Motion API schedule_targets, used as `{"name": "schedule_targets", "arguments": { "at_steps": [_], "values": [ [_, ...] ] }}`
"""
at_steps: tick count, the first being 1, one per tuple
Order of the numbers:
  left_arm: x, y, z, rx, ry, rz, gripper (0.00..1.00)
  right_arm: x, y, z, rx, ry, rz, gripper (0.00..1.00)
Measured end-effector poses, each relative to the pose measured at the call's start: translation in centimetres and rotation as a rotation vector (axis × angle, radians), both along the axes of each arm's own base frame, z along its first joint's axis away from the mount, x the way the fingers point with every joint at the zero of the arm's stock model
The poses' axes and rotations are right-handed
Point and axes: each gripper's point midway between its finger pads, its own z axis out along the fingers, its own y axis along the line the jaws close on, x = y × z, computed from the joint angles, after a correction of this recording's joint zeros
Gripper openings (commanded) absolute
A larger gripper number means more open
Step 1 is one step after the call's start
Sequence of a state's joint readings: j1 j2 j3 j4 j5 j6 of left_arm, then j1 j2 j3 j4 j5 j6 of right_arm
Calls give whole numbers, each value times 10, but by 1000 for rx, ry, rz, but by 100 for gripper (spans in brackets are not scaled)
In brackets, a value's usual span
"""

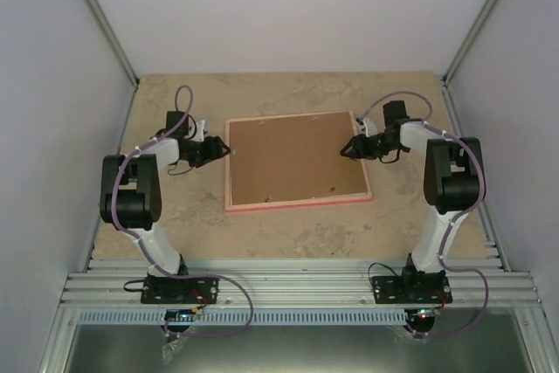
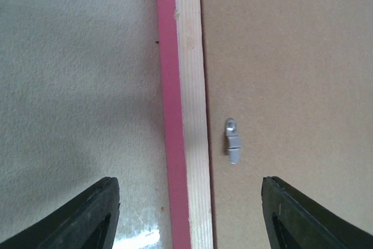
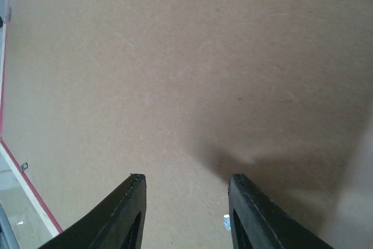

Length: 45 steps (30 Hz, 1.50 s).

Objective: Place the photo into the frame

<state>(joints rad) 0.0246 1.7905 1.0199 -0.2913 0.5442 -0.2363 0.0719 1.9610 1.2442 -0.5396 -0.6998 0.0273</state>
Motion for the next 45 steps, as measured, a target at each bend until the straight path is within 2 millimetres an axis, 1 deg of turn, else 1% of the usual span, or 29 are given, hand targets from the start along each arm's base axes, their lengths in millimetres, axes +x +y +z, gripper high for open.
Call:
{"name": "schedule_targets", "arguments": {
  "at_steps": [3, 5, 9, 12, 14, 16, 18, 21, 23, 27, 29, 32, 37, 40, 41, 43, 45],
  "values": [
    [0, 1, -3, 7, 6, 4, 69, 0, 7, 2, 8, -17, 20, 44],
    [0, 2, -5, 11, 12, 6, 69, 0, 7, 4, 8, -21, 21, 47],
    [0, 3, -7, 16, 15, 9, 69, 1, -3, 11, -15, -25, 14, 56],
    [0, 3, -7, 16, 15, 9, 70, 8, -14, 22, -54, -66, 2, 58],
    [0, 3, -7, 16, 15, 10, 70, 13, -19, 30, -76, -97, -1, 59],
    [0, 3, -8, 15, 15, 11, 70, 17, -21, 31, -91, -107, -4, 59],
    [0, 3, -9, 14, 18, 11, 70, 17, -21, 27, -98, -94, -4, 59],
    [0, 1, -9, 14, 18, 8, 70, 12, -22, 11, -103, -42, -3, 58],
    [0, 0, -9, 14, 19, 6, 70, 10, -21, 3, -95, -15, 2, 56],
    [-2, -6, -11, 14, 21, -4, 70, 9, -17, 4, -75, 10, 14, 50],
    [-4, -13, -13, 14, 26, -16, 70, 5, -14, 3, -55, 32, 26, 48],
    [-5, -22, -13, 7, 22, -32, 71, -10, -3, 2, -11, 95, 69, 47],
    [-3, -26, -13, -7, 17, -24, 73, -28, 12, 3, 34, 163, 145, 44],
    [-3, -27, -13, -8, 16, -25, 75, -27, 10, 5, 32, 161, 158, 46],
    [-3, -27, -12, -8, 15, -27, 76, -25, 9, 7, 32, 154, 158, 49],
    [-3, -27, -11, -4, 12, -33, 78, -16, 6, 14, 35, 112, 156, 53],
    [-4, -25, -8, 5, 6, -45, 82, -6, 3, 26, 35, 44, 162, 58]
  ]
}}
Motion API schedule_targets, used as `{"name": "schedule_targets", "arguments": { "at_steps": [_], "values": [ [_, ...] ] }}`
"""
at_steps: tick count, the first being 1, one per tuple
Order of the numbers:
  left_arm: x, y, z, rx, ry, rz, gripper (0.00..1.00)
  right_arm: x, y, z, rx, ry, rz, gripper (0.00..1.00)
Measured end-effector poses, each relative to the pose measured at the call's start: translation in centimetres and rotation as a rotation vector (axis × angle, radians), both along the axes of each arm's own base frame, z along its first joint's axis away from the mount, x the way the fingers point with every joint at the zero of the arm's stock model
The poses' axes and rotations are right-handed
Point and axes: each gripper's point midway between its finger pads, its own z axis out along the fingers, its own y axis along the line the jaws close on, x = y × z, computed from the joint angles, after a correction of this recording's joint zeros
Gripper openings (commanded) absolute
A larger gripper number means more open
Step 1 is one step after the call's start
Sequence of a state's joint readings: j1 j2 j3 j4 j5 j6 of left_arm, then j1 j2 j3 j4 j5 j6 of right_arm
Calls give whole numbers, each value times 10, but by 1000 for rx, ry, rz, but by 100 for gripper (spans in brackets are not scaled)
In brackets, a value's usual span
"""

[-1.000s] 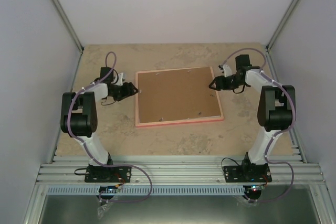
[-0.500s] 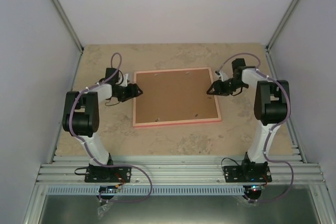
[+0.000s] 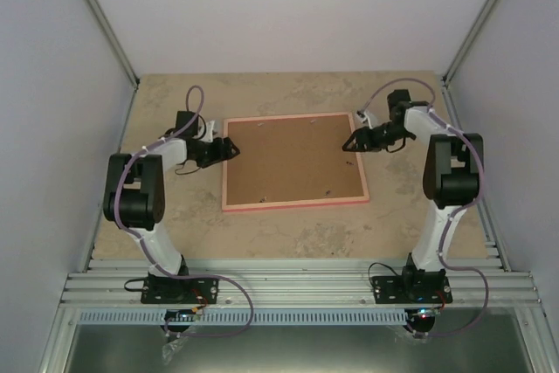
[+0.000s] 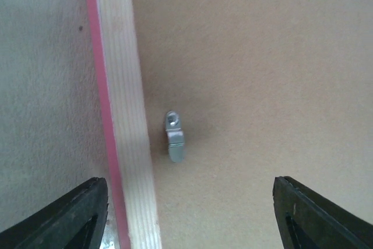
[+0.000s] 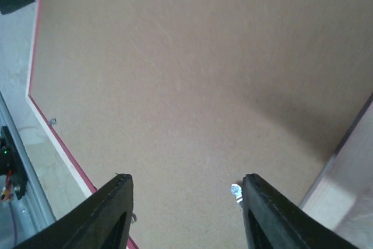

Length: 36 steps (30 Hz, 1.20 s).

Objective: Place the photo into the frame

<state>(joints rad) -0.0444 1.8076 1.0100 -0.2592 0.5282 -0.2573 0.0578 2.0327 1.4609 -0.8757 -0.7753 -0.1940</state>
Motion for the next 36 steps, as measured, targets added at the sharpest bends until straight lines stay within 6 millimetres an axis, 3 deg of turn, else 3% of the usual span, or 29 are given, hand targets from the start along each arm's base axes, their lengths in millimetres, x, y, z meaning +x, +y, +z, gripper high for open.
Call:
{"name": "schedule_targets", "arguments": {
  "at_steps": [2, 4, 7, 10, 12, 14, 16, 19, 22, 24, 29, 33, 36],
  "values": [
    [2, 2, 11, 20, -32, -20, 86, 8, -1, 18, 4, -90, 11, 64],
    [9, 4, 36, 49, -103, -43, 92, 18, -1, 47, 6, -221, 30, 71],
    [25, 9, 96, 117, -290, -76, 99, 34, -1, 102, -5, -460, 63, 94],
    [31, 14, 160, 196, -495, -104, 99, 46, -4, 156, -37, -706, 78, 98],
    [27, 18, 190, 240, -593, -116, 100, 48, -4, 185, -47, -847, 81, 98],
    [25, 20, 203, 269, -642, -117, 99, 47, -5, 202, -45, -942, 72, 98],
    [26, 22, 201, 291, -642, -125, 100, 47, 1, 209, -7, -998, 100, 98],
    [32, 21, 170, 304, -548, -179, 99, 54, 20, 195, 60, -1001, 194, 98],
    [38, 21, 129, 302, -442, -190, 96, 61, 51, 164, 95, -973, 298, 98],
    [35, 23, 104, 296, -365, -182, 91, 53, 76, 140, 118, -949, 371, 97],
    [39, 20, 68, 253, -256, -172, 78, 24, 128, 92, 152, -934, 560, 93],
    [52, 20, 40, 243, -192, -160, 73, 22, 148, 59, 147, -922, 631, 85],
    [63, 23, 21, 252, -153, -141, 70, 27, 156, 24, 123, -866, 648, 83]
  ]
}}
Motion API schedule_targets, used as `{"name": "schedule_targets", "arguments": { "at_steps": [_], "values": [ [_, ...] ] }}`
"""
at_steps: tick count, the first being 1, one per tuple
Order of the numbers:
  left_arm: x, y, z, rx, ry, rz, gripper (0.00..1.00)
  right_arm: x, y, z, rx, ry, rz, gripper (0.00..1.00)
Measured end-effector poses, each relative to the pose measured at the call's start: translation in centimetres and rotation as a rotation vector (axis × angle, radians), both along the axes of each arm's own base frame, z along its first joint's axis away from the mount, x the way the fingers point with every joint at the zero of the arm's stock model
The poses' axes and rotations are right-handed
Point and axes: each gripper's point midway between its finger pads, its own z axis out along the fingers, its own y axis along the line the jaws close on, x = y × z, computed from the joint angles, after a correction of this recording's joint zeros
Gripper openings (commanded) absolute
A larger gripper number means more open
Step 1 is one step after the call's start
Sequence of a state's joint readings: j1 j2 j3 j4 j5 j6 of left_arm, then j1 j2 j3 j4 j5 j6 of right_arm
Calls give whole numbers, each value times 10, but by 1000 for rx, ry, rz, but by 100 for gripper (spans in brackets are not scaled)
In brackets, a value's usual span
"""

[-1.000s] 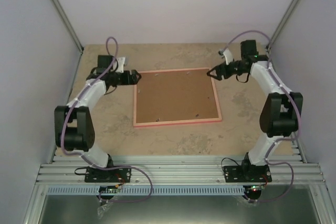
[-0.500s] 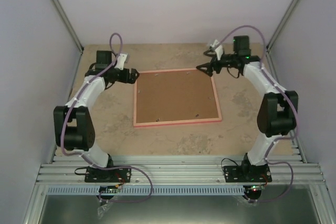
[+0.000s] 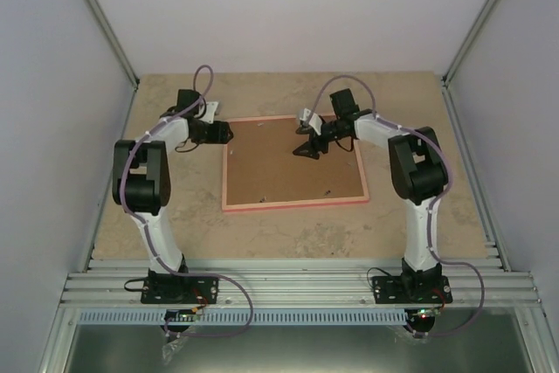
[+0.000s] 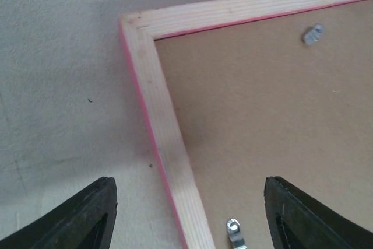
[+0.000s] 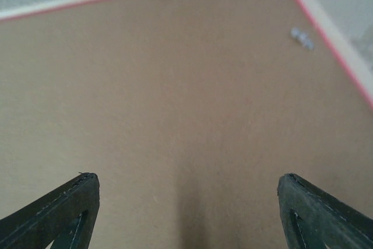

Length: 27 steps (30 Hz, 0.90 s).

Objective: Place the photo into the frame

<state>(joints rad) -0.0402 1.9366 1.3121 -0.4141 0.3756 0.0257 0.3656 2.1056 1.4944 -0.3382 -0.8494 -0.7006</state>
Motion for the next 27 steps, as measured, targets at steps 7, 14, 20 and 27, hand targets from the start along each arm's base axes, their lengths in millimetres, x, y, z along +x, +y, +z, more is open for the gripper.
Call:
{"name": "schedule_targets", "arguments": {
  "at_steps": [7, 14, 20, 27],
  "values": [
    [20, 3, -14, 21, 10, 11, 55, 1, -7, -45, -119, 91, -30, 79],
    [-3, -4, -37, 59, 62, -48, 39, -11, -23, -63, -235, 119, 2, 68],
    [-27, -15, -38, 47, 68, -101, 30, -49, -42, -68, -261, 127, 43, 63],
    [-81, -35, -39, -50, 141, -140, 44, -98, -65, -66, -264, 168, 53, 55]
  ]
}}
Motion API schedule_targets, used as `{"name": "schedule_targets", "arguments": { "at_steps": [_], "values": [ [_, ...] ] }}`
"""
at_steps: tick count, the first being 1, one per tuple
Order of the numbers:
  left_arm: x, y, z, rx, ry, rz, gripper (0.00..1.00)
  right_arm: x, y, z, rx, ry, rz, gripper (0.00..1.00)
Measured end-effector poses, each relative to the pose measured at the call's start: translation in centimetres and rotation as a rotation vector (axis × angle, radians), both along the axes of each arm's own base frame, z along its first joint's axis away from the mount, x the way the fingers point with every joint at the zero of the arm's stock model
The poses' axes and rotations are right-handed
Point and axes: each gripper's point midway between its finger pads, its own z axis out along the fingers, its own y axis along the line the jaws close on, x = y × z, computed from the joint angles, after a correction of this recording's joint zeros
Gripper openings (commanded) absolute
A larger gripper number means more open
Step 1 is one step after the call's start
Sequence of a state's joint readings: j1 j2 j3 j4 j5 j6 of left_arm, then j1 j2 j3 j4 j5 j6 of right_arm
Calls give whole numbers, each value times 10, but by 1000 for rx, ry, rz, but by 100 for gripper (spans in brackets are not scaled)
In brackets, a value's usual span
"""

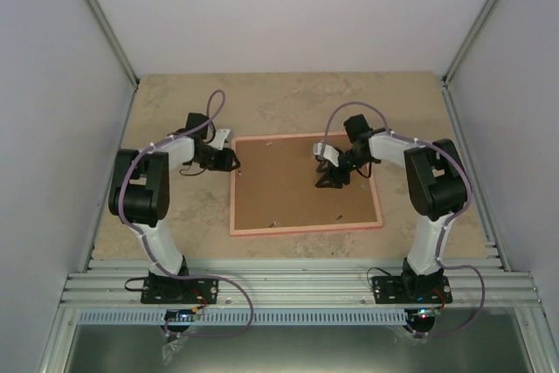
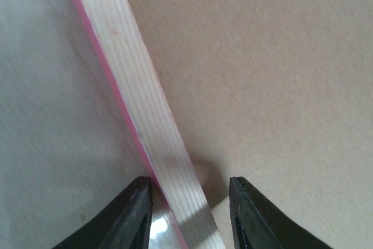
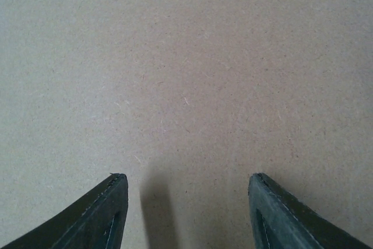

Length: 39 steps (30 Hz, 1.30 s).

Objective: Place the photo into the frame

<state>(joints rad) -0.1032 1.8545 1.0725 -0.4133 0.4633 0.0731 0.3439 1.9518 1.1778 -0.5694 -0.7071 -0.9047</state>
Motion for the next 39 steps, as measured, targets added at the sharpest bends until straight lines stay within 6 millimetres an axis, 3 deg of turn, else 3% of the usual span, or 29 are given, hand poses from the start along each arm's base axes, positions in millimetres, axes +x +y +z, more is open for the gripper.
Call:
{"name": "schedule_targets", "arguments": {
  "at_steps": [3, 6, 12, 17, 22, 27, 32, 39],
  "values": [
    [-12, -4, 3, -32, 16, 1, 58, -1, 2, 4, 2, 6, -22, 50],
    [-22, -3, 8, -37, 16, 9, 68, -1, 17, 9, 13, -3, -31, 43],
    [-27, -8, 35, 5, -90, -44, 69, -10, 70, 22, 77, -56, 12, 34],
    [-29, -16, 27, 75, -102, -92, 67, -25, 95, 22, 92, -73, 45, 33],
    [-31, -14, 12, 155, -87, -102, 66, -47, 101, 5, 31, -71, 79, 33],
    [-27, -3, -1, 236, -73, -86, 62, -47, 113, 0, -13, -101, 120, 33],
    [-21, 1, 0, 271, -90, -93, 60, -50, 107, -5, -41, -177, 182, 33],
    [-20, -1, 0, 281, -102, -130, 44, -59, 93, -5, -62, -268, 246, 34]
  ]
}}
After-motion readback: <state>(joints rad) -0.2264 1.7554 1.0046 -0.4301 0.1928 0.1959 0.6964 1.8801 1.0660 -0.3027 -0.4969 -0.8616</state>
